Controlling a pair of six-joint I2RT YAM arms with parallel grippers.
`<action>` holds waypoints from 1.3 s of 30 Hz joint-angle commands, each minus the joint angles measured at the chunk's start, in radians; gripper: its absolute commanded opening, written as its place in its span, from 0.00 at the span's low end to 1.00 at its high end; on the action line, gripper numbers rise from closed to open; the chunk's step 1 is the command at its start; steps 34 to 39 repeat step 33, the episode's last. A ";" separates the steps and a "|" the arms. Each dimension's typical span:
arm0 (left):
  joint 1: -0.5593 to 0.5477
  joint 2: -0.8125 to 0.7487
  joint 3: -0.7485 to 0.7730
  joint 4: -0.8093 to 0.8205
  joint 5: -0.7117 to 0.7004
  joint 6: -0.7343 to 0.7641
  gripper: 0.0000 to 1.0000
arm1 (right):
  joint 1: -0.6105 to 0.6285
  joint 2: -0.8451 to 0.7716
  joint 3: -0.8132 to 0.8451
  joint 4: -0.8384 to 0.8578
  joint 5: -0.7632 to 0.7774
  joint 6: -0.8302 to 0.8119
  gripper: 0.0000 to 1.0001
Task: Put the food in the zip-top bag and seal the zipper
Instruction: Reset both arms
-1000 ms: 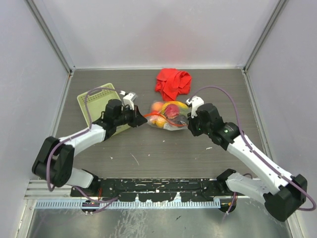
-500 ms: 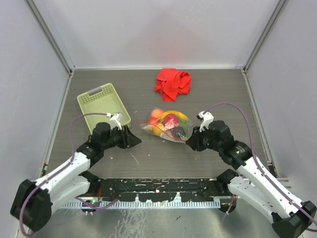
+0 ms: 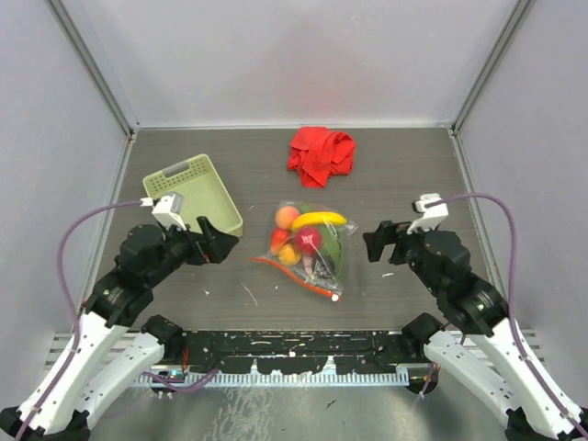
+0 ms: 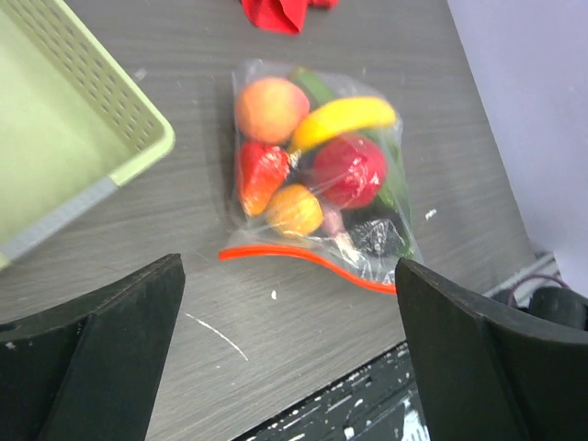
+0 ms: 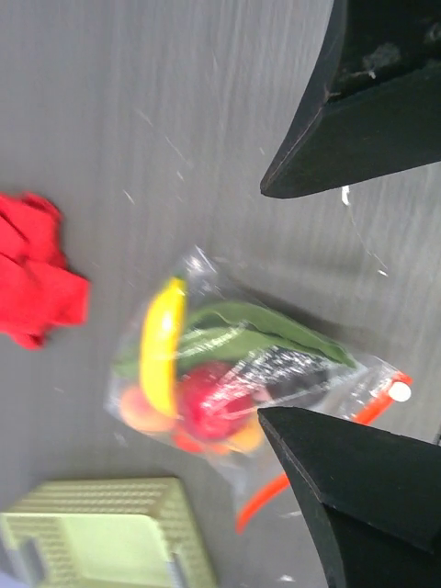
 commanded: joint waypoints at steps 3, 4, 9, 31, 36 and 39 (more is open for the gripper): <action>0.004 -0.083 0.205 -0.236 -0.267 0.152 0.98 | -0.001 -0.134 0.081 0.003 0.350 -0.059 1.00; 0.003 -0.091 0.223 -0.243 -0.304 0.167 0.98 | -0.002 -0.153 0.079 0.003 0.382 -0.060 1.00; 0.004 -0.189 0.201 -0.175 -0.441 0.248 0.98 | -0.001 -0.254 0.033 0.009 0.502 -0.034 1.00; 0.040 -0.350 0.016 -0.049 -0.466 0.266 0.98 | -0.001 -0.344 -0.022 0.029 0.545 -0.037 1.00; 0.056 -0.349 0.012 -0.044 -0.445 0.263 0.98 | -0.001 -0.348 -0.025 0.029 0.551 -0.036 1.00; 0.056 -0.349 0.012 -0.044 -0.445 0.263 0.98 | -0.001 -0.348 -0.025 0.029 0.551 -0.036 1.00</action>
